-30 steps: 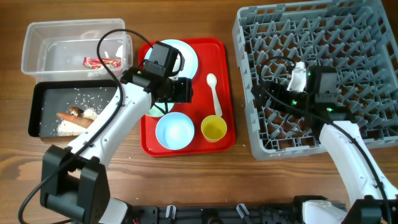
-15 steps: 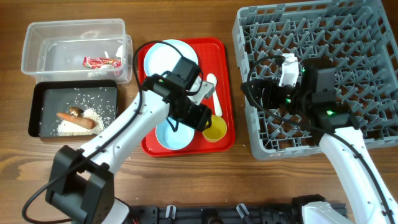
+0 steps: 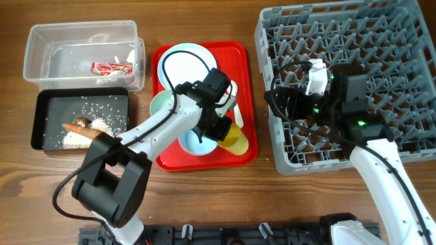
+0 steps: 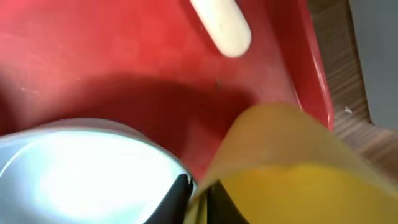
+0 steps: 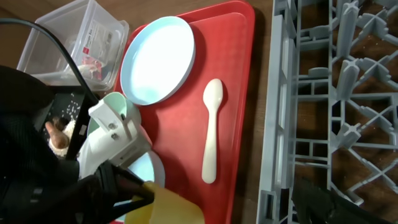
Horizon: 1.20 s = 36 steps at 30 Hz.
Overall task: Sort waste into correct bins and load items into the dishwasher rack
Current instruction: 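Grasp the yellow cup with the left gripper, then lift the yellow cup and hand it to the right gripper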
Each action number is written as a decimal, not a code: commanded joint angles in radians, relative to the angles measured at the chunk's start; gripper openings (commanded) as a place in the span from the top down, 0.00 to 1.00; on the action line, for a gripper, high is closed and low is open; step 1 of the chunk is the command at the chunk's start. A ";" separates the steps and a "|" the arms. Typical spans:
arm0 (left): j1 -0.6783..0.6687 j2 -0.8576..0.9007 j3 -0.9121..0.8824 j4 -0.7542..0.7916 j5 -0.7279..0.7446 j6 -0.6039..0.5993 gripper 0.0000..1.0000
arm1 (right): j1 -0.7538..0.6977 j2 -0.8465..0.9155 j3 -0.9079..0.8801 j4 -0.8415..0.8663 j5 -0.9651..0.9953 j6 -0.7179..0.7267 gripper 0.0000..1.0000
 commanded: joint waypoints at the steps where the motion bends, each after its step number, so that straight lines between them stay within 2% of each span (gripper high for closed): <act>1: 0.000 0.000 0.000 0.006 0.009 -0.020 0.96 | 0.003 -0.007 0.014 0.002 0.014 -0.019 0.00; 9: 0.002 -0.038 0.070 -0.038 0.070 -0.019 0.96 | 0.003 -0.007 0.014 0.002 0.013 -0.019 0.00; 14: 0.051 -0.101 0.101 -0.089 0.112 -0.023 0.96 | 0.003 -0.007 0.014 0.002 0.012 -0.017 0.00; 18: 0.211 -0.147 0.101 -0.084 0.359 -0.022 0.96 | 0.004 -0.005 0.014 0.017 -0.034 -0.016 0.00; 20: 0.307 -0.148 0.101 -0.064 0.524 0.004 0.96 | 0.004 0.003 0.014 0.054 -0.135 -0.051 0.00; 23: 0.447 -0.148 0.101 -0.008 0.874 0.105 0.96 | 0.005 0.039 0.012 0.154 -0.302 -0.073 0.00; 24: 0.470 -0.148 0.101 0.005 0.935 0.117 0.96 | 0.010 0.058 0.012 0.208 -0.366 -0.074 0.00; 27: 0.515 -0.148 0.101 0.054 1.069 0.117 0.96 | 0.048 0.122 0.012 0.406 -0.552 -0.064 0.00; 32: 0.518 -0.148 0.101 0.088 1.222 0.116 0.96 | 0.105 0.204 0.012 0.680 -0.672 0.044 0.00; 36: 0.518 -0.148 0.101 0.089 1.256 0.112 0.96 | 0.117 0.235 0.012 0.805 -0.752 0.085 0.00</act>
